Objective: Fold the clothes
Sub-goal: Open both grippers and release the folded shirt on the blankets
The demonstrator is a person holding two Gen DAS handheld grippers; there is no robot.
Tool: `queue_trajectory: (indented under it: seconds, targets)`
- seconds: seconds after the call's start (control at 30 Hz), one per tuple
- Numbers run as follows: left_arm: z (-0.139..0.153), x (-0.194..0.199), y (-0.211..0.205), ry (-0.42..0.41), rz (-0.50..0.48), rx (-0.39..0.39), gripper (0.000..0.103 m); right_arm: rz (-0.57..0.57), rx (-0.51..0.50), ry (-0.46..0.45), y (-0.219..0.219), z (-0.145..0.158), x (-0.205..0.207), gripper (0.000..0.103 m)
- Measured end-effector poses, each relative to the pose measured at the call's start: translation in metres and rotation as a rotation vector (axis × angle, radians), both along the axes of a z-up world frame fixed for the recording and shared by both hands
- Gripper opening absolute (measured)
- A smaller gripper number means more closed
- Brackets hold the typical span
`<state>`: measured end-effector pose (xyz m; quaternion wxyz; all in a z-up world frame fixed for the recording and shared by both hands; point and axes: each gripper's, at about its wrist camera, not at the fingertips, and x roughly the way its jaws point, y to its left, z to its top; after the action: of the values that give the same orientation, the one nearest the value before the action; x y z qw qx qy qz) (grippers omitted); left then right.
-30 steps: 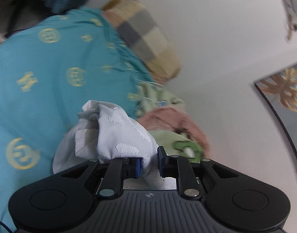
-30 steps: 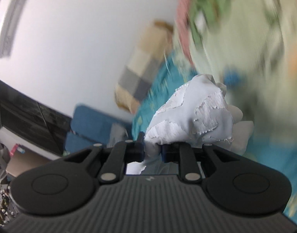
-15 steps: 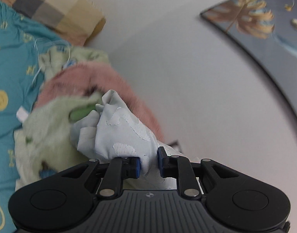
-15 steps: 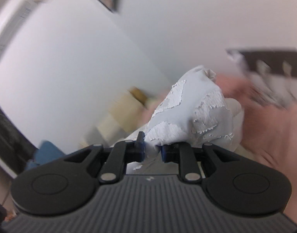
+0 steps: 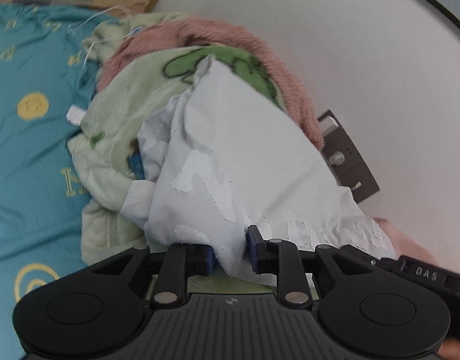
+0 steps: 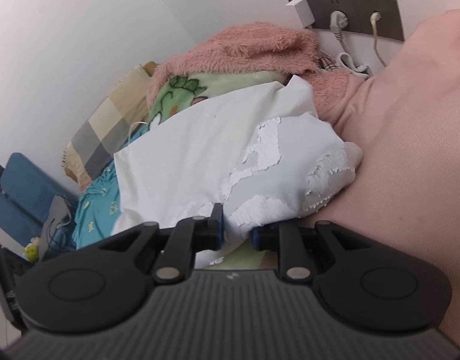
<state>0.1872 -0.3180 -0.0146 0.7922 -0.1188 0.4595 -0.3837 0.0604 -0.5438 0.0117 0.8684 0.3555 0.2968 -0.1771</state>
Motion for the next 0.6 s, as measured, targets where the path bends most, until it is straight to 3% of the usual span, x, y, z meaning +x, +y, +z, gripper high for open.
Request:
queue_trajectory:
  seconds: [0.03, 0.1, 0.17, 0.2, 0.27, 0.33, 0.5, 0.6]
  targets:
    - [0.008, -0.006, 0.004, -0.025, 0.0, 0.03, 0.045, -0.002, -0.009, 0.008, 0.003, 0.004, -0.006, 0.024]
    - [0.024, -0.019, 0.012, -0.088, 0.004, 0.08, 0.075, 0.0, -0.042, 0.013, 0.009, 0.014, -0.021, 0.027]
    - [0.049, -0.041, 0.027, -0.191, 0.023, 0.096, 0.089, 0.011, -0.077, 0.015, 0.016, 0.025, -0.034, 0.037]
    - [0.06, -0.05, 0.034, -0.234, 0.031, 0.1, 0.093, 0.017, -0.093, 0.013, 0.02, 0.031, -0.04, 0.042]
    - [0.08, -0.068, 0.048, -0.3, 0.045, 0.105, 0.097, 0.024, -0.137, -0.012, 0.031, 0.047, -0.054, 0.068]
    - [0.1, -0.087, 0.062, -0.34, 0.056, 0.096, 0.1, 0.03, -0.186, -0.043, 0.041, 0.064, -0.068, 0.077]
    - [0.138, -0.136, 0.095, -0.467, 0.12, 0.084, 0.103, 0.064, -0.29, -0.112, 0.073, 0.098, -0.101, 0.086]
    - [0.148, -0.163, 0.114, -0.492, 0.141, 0.07, 0.103, 0.089, -0.342, -0.149, 0.094, 0.112, -0.122, 0.087]
